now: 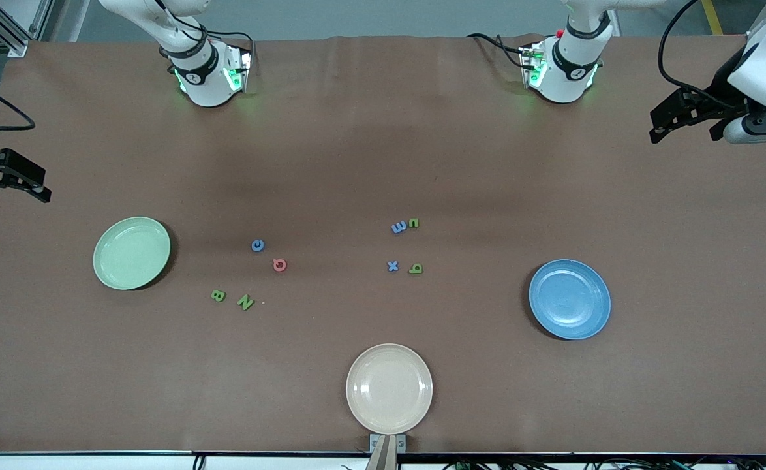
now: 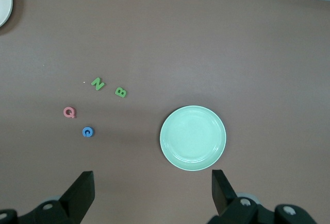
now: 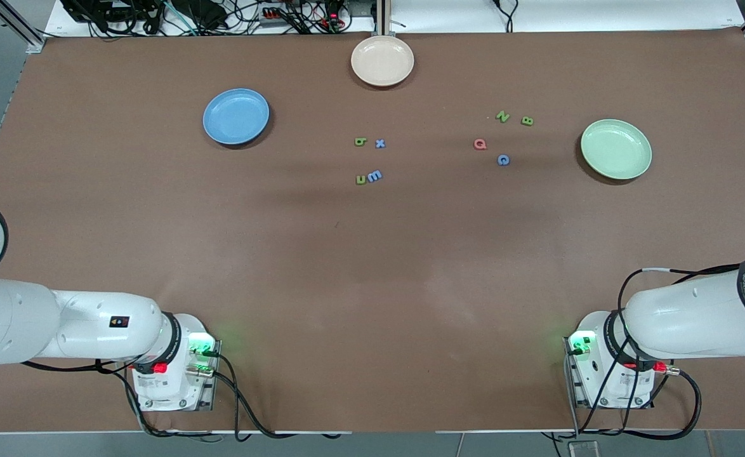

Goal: Sort upper and lower case letters into plates
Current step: 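Reach the left gripper to the green b while the right gripper reaches N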

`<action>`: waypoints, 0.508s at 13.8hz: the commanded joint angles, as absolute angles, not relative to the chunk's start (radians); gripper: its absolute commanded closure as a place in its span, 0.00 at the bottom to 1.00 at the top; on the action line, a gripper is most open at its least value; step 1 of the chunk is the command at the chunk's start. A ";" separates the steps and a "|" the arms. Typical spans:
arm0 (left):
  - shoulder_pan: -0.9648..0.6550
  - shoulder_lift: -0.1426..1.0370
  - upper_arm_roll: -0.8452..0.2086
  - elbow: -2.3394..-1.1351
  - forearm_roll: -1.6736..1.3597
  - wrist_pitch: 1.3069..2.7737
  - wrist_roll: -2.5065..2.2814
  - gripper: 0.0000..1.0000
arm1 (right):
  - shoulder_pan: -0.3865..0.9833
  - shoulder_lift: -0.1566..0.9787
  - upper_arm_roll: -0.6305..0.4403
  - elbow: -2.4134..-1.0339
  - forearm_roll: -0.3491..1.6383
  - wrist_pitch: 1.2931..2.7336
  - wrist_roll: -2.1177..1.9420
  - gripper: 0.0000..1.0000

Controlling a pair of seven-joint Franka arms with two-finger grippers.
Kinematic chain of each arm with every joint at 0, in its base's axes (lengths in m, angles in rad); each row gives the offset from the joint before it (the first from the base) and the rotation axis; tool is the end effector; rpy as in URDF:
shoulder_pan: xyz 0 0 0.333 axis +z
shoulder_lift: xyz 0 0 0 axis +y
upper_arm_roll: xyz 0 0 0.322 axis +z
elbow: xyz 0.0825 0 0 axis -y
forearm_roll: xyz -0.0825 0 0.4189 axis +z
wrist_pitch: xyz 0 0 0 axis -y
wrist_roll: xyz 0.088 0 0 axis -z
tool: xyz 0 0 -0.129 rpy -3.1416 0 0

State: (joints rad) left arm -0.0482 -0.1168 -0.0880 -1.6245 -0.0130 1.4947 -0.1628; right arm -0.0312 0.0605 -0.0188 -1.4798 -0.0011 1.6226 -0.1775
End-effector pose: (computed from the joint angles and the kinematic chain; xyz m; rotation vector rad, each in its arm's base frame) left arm 0.5381 -0.0784 0.6408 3.1405 0.0414 -0.0215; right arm 0.6156 -0.0306 0.6233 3.1211 0.1994 0.1276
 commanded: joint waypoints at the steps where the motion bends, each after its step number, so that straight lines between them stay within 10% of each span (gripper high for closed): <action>1: -0.046 -0.101 -0.089 -1.592 0.002 1.493 -0.170 0.00 | -0.041 0.064 -0.017 -1.456 0.009 1.618 -0.186 0.00; 7: -0.043 -0.011 -0.091 -1.494 0.000 1.491 -0.147 0.00 | -0.044 0.064 -0.018 -1.434 0.005 1.617 -0.186 0.00</action>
